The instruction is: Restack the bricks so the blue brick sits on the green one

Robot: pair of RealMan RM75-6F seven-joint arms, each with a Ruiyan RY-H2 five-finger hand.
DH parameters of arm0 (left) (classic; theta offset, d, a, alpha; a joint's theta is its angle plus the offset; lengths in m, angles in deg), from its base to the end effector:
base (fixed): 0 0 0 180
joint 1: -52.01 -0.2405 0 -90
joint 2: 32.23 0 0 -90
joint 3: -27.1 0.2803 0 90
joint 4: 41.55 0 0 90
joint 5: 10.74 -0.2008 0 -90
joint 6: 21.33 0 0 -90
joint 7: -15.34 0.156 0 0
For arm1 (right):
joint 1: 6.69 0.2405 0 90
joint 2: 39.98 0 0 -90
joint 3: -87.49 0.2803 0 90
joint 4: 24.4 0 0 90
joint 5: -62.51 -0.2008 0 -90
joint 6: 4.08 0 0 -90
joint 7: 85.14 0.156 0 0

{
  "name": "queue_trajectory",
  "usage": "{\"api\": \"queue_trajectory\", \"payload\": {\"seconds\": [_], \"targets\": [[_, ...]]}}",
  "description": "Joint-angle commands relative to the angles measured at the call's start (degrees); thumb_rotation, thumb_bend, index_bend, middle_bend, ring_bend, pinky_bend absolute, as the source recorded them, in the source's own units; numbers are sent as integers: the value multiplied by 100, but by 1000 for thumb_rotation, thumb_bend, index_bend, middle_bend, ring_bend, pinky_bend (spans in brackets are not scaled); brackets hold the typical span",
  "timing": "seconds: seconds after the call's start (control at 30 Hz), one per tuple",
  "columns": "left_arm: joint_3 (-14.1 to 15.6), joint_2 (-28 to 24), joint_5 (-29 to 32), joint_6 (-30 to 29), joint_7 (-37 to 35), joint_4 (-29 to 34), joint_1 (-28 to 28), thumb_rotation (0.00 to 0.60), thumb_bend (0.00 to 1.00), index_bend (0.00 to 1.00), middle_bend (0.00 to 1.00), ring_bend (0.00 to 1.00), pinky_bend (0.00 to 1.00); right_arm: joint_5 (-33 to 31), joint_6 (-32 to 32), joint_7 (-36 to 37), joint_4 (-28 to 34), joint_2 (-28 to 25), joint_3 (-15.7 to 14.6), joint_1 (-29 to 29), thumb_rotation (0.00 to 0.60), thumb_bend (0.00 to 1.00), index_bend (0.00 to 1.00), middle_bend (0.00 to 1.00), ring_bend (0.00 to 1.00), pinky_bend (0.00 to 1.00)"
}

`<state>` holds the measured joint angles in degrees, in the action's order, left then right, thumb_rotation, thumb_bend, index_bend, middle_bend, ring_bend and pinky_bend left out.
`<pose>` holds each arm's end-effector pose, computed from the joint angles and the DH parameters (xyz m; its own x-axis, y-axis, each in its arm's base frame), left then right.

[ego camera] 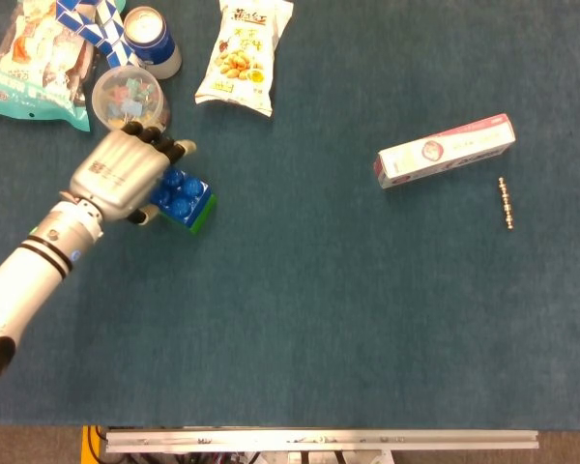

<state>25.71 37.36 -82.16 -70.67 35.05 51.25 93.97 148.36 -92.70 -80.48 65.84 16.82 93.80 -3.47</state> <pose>-0.2095 0.3491 0.0640 0.7018 0.2717 0.6586 0.6898 -0.4902 -0.5329 -0.3348 -0.1962 0.2438 0.4646 0.1178 0.8777 -0.8845 0.0146 0.4662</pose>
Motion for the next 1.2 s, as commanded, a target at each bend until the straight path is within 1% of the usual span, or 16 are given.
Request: {"api": "queue_trajectory", "payload": {"seconds": [0.03, 0.27, 0.5, 0.7, 0.93, 1.2], "targets": [[-62, -180, -48, -272, -239, 184, -172, 600, 229, 133, 281, 210, 220, 11, 91, -68, 21, -43, -7, 53, 600, 307, 371, 356, 269, 310], [-135, -470, -107, -1157, -564, 393, -715, 600, 229, 131, 279, 210, 224, 13, 278, -92, 78, -97, 13, 184, 600, 307, 371, 356, 269, 310], [-107, -821, -17, -1903, -780, 604, -1331, 600, 229, 141, 277, 210, 224, -38, 502, -170, 78, -58, -7, 296, 600, 311, 371, 361, 269, 310], [-23, -879, -41, -2685, -902, 600, -1967, 600, 229, 151, 277, 210, 226, -24, 689, -263, 76, -8, -60, 391, 600, 312, 371, 364, 269, 310], [126, -851, -341, -3549, -1064, 600, -2673, 600, 229, 172, 277, 211, 228, 15, 759, -257, 43, 91, -158, 398, 600, 312, 371, 369, 271, 311], [213, -825, -582, -4048, -1202, 637, -3188, 600, 229, 172, 275, 211, 228, 89, 714, -258, 46, 117, -236, 362, 600, 312, 371, 370, 274, 311]]}}
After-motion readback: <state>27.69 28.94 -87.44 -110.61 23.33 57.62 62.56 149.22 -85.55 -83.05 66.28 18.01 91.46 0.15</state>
